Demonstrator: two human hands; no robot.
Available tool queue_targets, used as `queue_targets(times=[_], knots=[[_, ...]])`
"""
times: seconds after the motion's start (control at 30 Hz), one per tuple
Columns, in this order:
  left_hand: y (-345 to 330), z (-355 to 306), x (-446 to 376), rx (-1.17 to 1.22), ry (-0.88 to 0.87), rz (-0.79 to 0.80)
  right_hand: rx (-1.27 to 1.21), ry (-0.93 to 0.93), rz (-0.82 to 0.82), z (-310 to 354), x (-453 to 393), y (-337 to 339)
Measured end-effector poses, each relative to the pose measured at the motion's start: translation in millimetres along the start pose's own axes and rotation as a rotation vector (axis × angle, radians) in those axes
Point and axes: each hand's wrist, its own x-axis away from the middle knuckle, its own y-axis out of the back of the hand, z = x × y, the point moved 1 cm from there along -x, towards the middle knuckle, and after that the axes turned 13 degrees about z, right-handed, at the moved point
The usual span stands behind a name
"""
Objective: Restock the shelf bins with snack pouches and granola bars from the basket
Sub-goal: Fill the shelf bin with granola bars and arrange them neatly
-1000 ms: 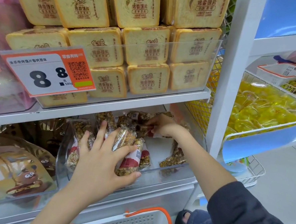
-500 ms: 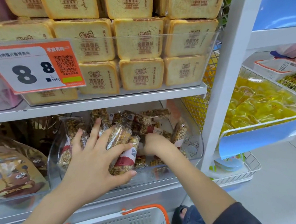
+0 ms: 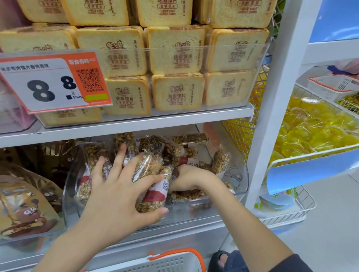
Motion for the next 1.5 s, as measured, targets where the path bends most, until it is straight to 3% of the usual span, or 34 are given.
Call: queue_targets(times=[0.23,0.3,0.33,0.4,0.43,0.53,0.63,0.83,1.07,1.13,1.2,1.27,1.43,1.5], knots=[[0.7,-0.3,-1.7,0.003,0.003,-0.008,0.213,-0.025,0.191,-12.5,19.6,9.9],[0.5,-0.6,-2.1,0.000,0.004,-0.010,0.038,0.057,0.075,-17.1,22.8,15.2],[0.5,-0.6,-2.1,0.000,0.005,-0.011,-0.024,0.089,-0.064,-18.3,21.2,18.5],[0.4,-0.3,-1.9,0.001,0.007,-0.007,0.060,0.091,-0.324,-19.8,11.0,24.6],[0.2,-0.2,-1.8,0.002,0.008,-0.004,0.140,0.050,-0.341,-18.3,6.9,25.2],[0.0,1.2,-1.1,0.002,0.006,0.003,0.267,-0.062,-0.119,-15.6,-0.2,18.7],[-0.3,1.5,-1.1,-0.001,0.003,0.002,0.321,-0.054,-0.007,-17.7,4.8,17.4],[0.4,1.3,-1.3,0.009,-0.002,0.007,0.172,0.107,-0.072,-19.9,-10.0,15.3],[0.0,1.6,-1.0,0.018,-0.007,0.005,-0.248,0.243,-0.356,-32.8,8.1,31.5],[-0.1,1.5,-0.8,0.029,-0.005,0.003,-0.366,0.226,-0.208,-27.1,21.4,29.7],[0.1,1.2,-1.0,0.027,-0.005,0.007,-0.297,0.138,-0.017,-18.3,23.5,17.9],[0.7,1.3,-1.0,0.023,-0.002,0.009,-0.267,0.101,0.059,-12.0,15.8,6.2],[0.6,1.4,-0.5,0.016,0.000,0.003,-0.466,0.087,-0.063,-10.2,7.9,14.6],[0.8,1.2,-0.4,0.015,0.001,0.000,-0.386,0.065,-0.084,-8.1,9.9,16.4]])
